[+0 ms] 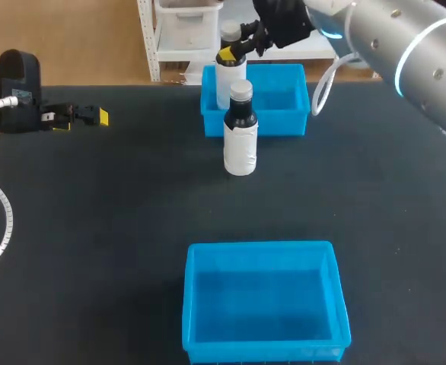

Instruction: Pick up the bottle, and place it in the far bin if it is heavy, or in the near bin if it is light.

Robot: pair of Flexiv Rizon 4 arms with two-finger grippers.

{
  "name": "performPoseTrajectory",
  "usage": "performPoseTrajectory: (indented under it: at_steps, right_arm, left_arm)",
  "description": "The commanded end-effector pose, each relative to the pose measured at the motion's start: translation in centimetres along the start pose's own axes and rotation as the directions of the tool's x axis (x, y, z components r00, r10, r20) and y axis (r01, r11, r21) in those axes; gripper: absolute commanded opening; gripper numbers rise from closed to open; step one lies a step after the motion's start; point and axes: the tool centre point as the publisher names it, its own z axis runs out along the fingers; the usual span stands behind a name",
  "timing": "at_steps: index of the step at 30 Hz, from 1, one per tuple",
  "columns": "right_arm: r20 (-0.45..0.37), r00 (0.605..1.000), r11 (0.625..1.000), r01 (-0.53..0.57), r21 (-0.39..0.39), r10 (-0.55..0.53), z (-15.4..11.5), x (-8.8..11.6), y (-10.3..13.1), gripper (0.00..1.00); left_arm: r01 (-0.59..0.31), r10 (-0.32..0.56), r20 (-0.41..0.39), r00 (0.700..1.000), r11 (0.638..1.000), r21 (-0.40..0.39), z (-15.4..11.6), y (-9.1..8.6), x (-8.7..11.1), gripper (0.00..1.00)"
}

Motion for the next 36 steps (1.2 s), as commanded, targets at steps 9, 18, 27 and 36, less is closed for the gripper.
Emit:
performPoseTrajectory:
  at_steps: [9,18,27,36]
  right_arm:
    - [-0.023,1.0,0.948,-0.019,-0.317,0.013,1.5,1.1,-5.0,0.0]
    - [-0.042,0.998,0.941,-0.05,-0.335,0.038,2.0,2.0,-4.8,0.3]
    - [-0.081,0.996,0.94,-0.068,-0.335,0.043,0.6,2.2,-4.4,1.0]
    - [-0.078,0.991,0.961,-0.128,-0.244,0.112,-5.7,4.0,-3.4,1.0]
  left_arm:
    - [0.0,0.0,0.0,1.0,1.0,0.0,0.0,0.0,0.0,1.0]
    - [0.0,0.0,0.0,1.0,1.0,0.0,0.0,0.0,0.0,1.0]
    - [0.0,0.0,0.0,1.0,1.0,0.0,0.0,0.0,0.0,1.0]
    - [0.0,0.0,0.0,1.0,1.0,0.0,0.0,0.0,0.0,1.0]
